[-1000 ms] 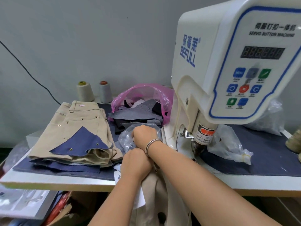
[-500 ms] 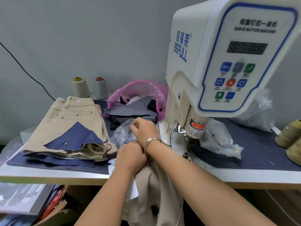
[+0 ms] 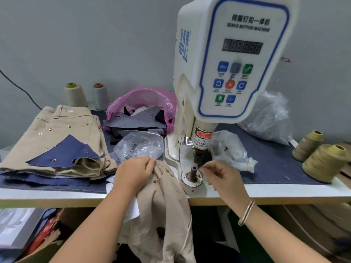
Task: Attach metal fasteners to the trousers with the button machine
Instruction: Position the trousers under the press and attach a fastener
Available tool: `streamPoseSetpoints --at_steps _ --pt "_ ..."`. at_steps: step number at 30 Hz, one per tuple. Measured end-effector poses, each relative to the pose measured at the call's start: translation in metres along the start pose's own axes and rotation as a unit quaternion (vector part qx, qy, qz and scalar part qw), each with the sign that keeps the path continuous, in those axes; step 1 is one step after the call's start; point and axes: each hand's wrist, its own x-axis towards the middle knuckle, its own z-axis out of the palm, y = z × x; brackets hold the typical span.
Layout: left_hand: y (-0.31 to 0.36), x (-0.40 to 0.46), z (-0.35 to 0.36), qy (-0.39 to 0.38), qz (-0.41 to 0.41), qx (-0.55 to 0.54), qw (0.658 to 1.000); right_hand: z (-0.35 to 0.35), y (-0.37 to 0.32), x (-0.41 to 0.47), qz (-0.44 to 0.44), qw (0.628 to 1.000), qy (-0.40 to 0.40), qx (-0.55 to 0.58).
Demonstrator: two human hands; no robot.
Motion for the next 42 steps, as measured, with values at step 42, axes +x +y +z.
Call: streamPoseSetpoints --at_steps 42 --pt "0.023 0.023 -0.146 -0.169 -0.048 -0.506 0.844 0.046 -0.041 0.002 0.038 0.930 -0.310 0.195"
